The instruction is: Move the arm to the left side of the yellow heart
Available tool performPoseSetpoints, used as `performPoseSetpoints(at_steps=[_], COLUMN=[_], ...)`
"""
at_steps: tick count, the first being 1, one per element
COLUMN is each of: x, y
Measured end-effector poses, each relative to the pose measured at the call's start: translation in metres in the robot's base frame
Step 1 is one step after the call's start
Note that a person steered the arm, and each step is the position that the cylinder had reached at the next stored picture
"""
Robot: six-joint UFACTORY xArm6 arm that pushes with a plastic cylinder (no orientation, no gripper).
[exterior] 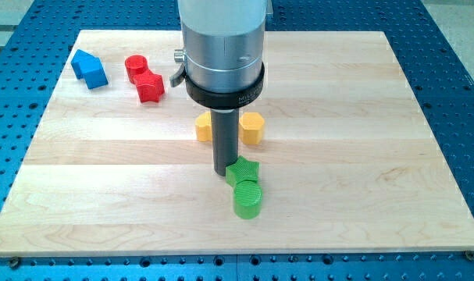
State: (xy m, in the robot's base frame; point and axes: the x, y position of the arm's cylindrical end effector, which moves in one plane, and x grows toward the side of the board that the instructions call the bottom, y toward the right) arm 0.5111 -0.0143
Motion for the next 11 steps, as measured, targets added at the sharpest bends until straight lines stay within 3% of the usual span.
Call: performPoseSetpoints(at_steps=[2, 5, 11], x=[-0.002, -0.070, -0.085], y=[-0.099, -0.069, -0.060])
